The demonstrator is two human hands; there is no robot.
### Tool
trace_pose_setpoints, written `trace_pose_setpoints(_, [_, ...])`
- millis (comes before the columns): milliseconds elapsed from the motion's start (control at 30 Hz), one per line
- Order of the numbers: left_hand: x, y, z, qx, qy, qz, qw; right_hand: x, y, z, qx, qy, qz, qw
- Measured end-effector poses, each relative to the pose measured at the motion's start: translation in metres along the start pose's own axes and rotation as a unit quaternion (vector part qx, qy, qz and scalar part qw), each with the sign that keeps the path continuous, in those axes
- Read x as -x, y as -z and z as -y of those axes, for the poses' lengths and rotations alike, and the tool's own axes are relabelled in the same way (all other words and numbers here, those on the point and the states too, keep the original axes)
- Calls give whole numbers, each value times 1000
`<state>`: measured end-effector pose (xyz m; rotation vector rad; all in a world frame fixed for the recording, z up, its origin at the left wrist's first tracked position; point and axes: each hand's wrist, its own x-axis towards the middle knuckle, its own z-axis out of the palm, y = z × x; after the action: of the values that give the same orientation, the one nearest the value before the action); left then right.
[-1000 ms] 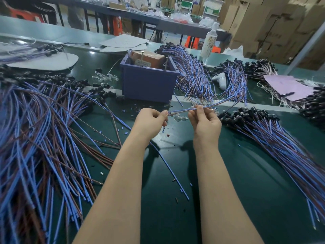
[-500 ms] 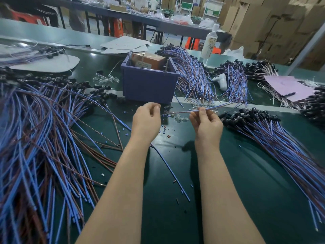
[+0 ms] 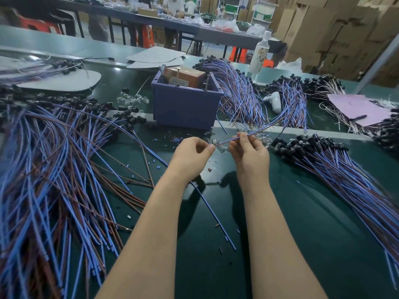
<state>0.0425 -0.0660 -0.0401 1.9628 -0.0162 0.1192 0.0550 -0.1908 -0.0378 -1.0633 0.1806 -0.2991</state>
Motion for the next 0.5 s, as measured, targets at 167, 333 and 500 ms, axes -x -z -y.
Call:
trace_pose_setpoints(167, [-1, -5, 2, -94, -10, -12, 995, -3, -1, -6, 16, 14, -27, 999])
trace_pose_setpoints(333, [1, 1, 0, -118, -14, 3, 993, -5, -1, -8, 7, 19, -58, 998])
trace_pose_setpoints(500, [0, 23, 5, -159, 75, -121, 977, -12, 14, 9, -126, 20, -146, 981])
